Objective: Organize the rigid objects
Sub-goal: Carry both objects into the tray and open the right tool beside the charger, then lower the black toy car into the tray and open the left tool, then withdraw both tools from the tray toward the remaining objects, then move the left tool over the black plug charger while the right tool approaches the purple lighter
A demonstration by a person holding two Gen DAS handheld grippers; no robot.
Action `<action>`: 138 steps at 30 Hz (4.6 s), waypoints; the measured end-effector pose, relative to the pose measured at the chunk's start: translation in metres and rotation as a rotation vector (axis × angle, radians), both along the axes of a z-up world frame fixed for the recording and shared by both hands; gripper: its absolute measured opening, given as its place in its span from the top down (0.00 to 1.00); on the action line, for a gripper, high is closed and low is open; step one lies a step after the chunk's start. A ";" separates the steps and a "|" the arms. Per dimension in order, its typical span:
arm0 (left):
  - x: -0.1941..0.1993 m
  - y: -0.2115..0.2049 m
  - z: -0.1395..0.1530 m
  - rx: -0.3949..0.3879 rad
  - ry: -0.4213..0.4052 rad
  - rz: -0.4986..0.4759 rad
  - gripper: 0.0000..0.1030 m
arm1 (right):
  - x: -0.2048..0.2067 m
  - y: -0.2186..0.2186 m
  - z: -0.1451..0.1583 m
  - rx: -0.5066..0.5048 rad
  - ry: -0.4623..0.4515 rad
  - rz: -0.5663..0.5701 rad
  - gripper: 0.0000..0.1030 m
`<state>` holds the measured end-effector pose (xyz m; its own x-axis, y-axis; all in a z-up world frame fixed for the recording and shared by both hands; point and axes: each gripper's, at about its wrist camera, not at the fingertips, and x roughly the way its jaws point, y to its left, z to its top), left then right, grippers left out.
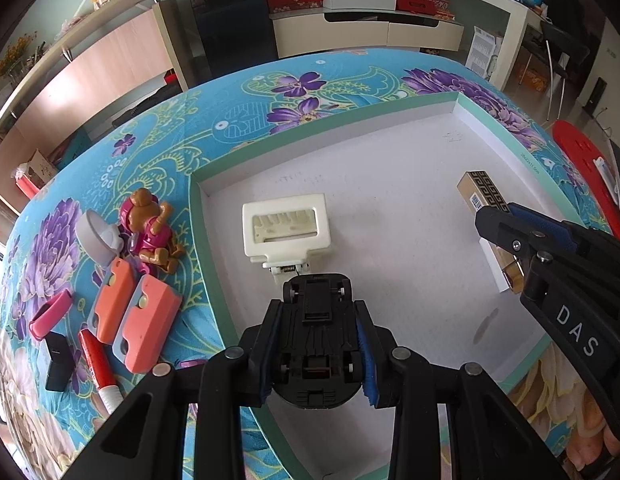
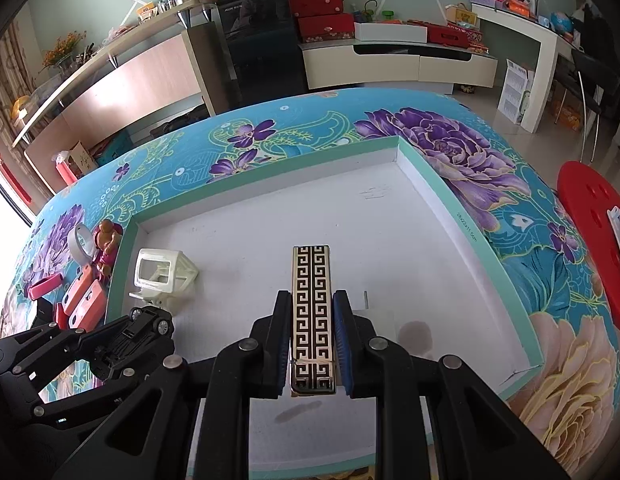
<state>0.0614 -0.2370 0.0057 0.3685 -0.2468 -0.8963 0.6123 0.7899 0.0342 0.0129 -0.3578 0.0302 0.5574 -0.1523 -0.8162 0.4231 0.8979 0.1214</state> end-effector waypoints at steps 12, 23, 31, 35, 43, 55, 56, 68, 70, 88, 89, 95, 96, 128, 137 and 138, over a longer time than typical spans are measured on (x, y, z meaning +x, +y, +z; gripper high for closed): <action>-0.002 0.000 0.006 0.006 -0.016 0.005 0.41 | -0.002 -0.001 0.004 -0.014 -0.008 -0.015 0.71; -0.002 0.014 0.024 -0.022 -0.054 0.043 0.34 | -0.012 -0.007 0.017 -0.032 -0.023 -0.051 0.60; 0.008 0.034 0.023 -0.017 -0.059 0.132 0.32 | -0.010 -0.005 0.012 -0.069 0.019 -0.043 0.49; 0.013 0.045 0.019 -0.012 -0.047 0.175 0.29 | -0.010 -0.005 0.013 -0.074 0.018 -0.046 0.44; 0.019 0.057 0.015 -0.005 -0.046 0.229 0.24 | -0.008 -0.007 0.007 -0.091 0.046 -0.056 0.30; 0.028 0.080 0.013 0.029 -0.108 0.344 0.00 | -0.007 -0.005 0.007 -0.101 0.036 -0.055 0.18; 0.029 0.083 0.013 0.028 -0.112 0.353 0.00 | -0.007 -0.005 0.007 -0.102 0.035 -0.056 0.18; 0.035 0.104 0.013 0.009 -0.137 0.416 0.00 | -0.003 0.001 0.012 -0.122 0.001 -0.043 0.01; 0.036 0.106 0.013 0.007 -0.139 0.418 0.00 | -0.001 0.006 0.012 -0.134 0.006 -0.028 0.01; 0.057 0.139 0.030 -0.003 -0.190 0.430 0.00 | 0.020 0.036 0.015 -0.098 -0.034 0.041 0.01; 0.058 0.142 0.032 -0.008 -0.190 0.431 0.00 | 0.020 0.037 0.015 -0.091 -0.041 0.041 0.01; 0.067 0.158 0.039 -0.034 -0.186 0.437 0.00 | 0.025 0.053 0.021 -0.100 -0.054 0.070 0.01; 0.069 0.160 0.039 -0.039 -0.183 0.440 0.00 | 0.027 0.056 0.021 -0.098 -0.056 0.079 0.01; 0.076 0.262 0.023 -0.052 -0.225 0.668 0.00 | 0.058 0.108 0.019 0.033 -0.099 0.201 0.01; 0.078 0.288 0.025 -0.147 -0.181 0.718 0.00 | 0.060 0.106 0.051 -0.034 -0.001 0.303 0.01; 0.078 0.292 0.025 -0.162 -0.166 0.728 0.00 | 0.062 0.109 0.052 -0.027 0.024 0.338 0.01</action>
<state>0.1395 0.0554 0.0302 0.6151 -0.0133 -0.7883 -0.0681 0.9952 -0.0700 0.0744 -0.2488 0.0826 0.5605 0.0159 -0.8280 0.1034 0.9907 0.0889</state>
